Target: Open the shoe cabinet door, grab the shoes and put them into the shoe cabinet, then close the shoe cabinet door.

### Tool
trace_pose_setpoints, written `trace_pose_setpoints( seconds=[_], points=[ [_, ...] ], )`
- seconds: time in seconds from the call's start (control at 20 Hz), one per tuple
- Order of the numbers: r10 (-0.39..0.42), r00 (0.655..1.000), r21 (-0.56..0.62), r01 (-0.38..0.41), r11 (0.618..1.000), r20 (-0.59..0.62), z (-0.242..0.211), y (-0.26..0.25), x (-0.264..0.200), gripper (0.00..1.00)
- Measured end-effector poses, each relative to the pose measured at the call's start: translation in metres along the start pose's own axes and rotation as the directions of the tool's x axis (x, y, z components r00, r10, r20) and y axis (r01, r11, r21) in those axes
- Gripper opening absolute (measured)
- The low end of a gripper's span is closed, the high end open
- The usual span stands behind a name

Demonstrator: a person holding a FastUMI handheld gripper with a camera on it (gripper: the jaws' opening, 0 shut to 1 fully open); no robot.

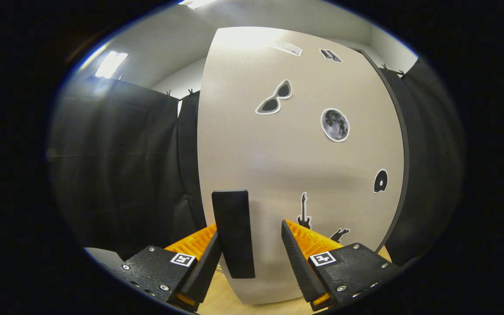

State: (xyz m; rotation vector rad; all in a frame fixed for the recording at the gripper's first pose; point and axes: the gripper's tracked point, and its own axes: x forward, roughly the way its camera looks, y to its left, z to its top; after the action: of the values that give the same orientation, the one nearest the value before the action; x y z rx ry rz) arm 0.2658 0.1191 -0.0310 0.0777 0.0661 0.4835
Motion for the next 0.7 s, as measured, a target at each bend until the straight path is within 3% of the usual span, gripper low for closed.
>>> trace_pose_setpoints(
  seconds=[0.7],
  points=[
    [-0.120,0.993,-0.028,0.120,0.992,0.010,0.006,0.001,0.033,0.81]
  ],
)
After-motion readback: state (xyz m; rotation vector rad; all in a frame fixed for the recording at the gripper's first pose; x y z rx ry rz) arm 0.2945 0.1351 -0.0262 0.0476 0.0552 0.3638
